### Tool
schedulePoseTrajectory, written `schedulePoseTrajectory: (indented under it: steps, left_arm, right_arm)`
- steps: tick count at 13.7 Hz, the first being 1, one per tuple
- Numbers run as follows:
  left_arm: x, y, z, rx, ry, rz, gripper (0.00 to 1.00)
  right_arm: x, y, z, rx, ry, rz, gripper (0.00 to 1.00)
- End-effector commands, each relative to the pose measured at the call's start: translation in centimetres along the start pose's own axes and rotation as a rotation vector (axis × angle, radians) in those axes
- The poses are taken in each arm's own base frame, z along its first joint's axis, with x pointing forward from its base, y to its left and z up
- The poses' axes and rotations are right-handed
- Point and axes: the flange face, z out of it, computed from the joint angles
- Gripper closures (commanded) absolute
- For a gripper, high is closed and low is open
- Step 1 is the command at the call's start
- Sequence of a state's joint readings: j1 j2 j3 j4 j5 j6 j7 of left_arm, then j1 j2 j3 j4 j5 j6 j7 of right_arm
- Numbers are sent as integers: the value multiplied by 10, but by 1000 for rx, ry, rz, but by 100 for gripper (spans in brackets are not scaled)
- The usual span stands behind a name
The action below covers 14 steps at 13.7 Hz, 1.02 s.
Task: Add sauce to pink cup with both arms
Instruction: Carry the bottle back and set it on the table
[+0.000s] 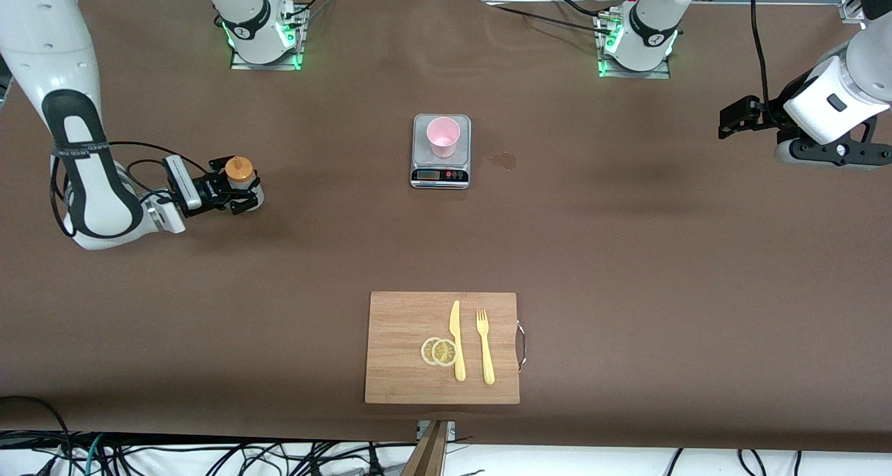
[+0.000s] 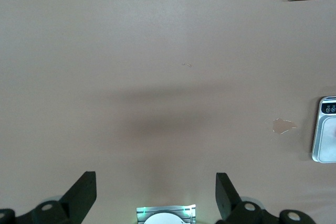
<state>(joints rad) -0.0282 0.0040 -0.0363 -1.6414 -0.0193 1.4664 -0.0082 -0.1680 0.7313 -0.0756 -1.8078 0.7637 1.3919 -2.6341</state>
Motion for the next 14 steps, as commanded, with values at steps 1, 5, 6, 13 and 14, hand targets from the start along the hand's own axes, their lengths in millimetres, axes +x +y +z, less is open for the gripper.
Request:
schedulePoseTrajectory:
  steps: [1,5,6,13,14]
  left_arm:
    - [-2,2,-7,-27,-4,12,0]
    - [-2,1,-7,-29,-5,12,0]
    - [-2,1,-7,-29,-5,12,0]
    - [-3,2,-7,-40,-10,15,0]
    - [-3,3,-7,-39,-10,15,0]
  right_arm:
    - [-20,-12,7,-26,121,2,82]
    - [-46,-21,27,-39,236,50,81]
    - [-50,-22,30,-39,247,55,79]
    - [-54,-34,14,-60,236,67,0]
    - [-55,-37,11,-50,234,72,0]
